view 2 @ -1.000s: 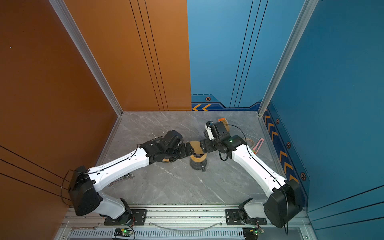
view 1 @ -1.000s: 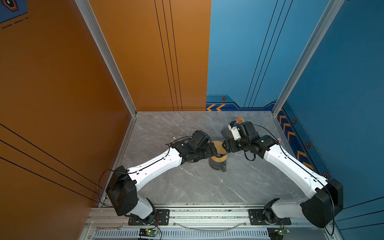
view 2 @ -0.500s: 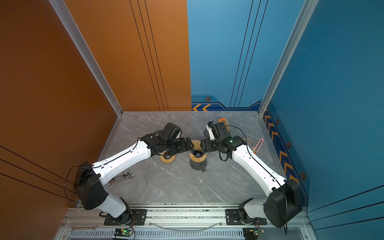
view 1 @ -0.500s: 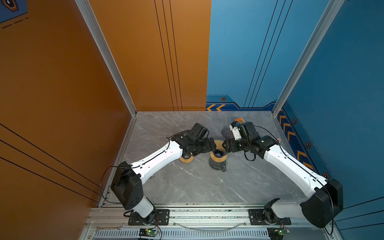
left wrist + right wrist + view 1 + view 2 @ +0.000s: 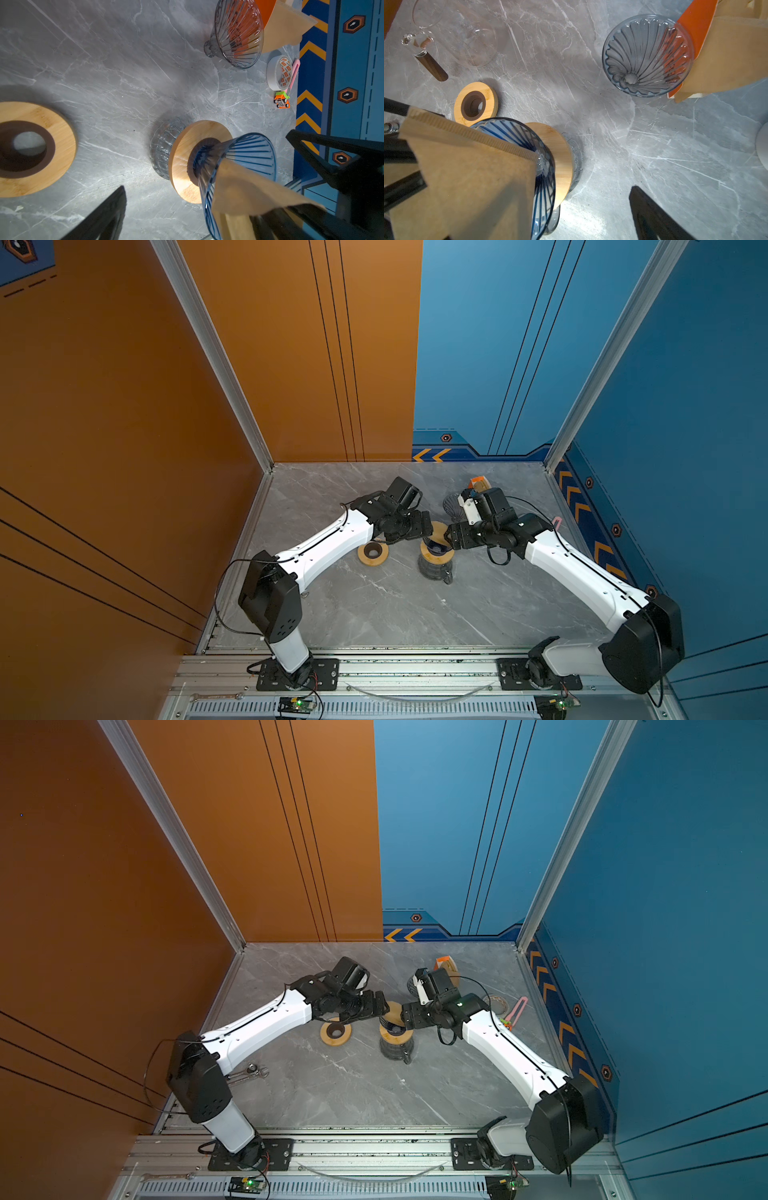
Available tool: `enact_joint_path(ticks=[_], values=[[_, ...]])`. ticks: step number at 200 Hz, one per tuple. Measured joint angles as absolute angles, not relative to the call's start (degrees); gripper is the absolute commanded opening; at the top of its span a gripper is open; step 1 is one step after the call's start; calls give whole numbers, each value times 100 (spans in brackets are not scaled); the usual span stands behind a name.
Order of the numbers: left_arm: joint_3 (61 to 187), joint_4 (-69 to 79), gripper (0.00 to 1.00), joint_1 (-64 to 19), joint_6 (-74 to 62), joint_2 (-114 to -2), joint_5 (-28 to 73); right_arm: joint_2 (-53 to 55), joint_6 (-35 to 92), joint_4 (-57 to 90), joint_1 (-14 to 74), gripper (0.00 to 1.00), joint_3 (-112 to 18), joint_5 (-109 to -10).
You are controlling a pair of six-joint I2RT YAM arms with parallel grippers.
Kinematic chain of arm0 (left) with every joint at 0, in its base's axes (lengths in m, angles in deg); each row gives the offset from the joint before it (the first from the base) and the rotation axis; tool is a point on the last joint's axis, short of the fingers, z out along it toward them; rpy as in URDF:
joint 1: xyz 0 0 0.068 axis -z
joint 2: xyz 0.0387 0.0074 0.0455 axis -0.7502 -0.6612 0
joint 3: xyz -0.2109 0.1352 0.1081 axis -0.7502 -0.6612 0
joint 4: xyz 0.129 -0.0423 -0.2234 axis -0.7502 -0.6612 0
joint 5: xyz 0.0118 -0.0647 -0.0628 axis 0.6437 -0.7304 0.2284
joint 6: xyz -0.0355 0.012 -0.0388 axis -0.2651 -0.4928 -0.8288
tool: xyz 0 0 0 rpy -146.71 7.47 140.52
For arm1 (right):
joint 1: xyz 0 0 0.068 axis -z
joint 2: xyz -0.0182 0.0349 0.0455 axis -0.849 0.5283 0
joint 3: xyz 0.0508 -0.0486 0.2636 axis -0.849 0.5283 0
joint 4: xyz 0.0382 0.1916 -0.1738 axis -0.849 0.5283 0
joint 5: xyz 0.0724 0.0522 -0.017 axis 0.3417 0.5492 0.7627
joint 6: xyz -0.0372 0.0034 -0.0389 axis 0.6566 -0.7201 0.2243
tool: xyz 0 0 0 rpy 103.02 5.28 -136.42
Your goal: Place the coffee filter in the dripper
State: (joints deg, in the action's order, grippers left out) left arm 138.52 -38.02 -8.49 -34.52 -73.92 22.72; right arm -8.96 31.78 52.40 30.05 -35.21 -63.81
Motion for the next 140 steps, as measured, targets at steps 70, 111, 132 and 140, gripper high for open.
enact_joint_path(ticks=[70,111,132,140], values=[[14416,-4160,91,-895,-3087,-7904,2211,-929,2616,5229,3003,89,-3289,-6322],[14685,-4254,91,-897,-2967,-8162,2139,-979,2362,5142,2999,89,-3224,-6316],[14722,-4289,91,-897,-2923,-8240,2097,-977,2292,5096,2979,89,-3224,-6316],[14722,-4289,91,-897,-2921,-8264,2086,-972,2264,5078,2964,89,-3224,-6318]])
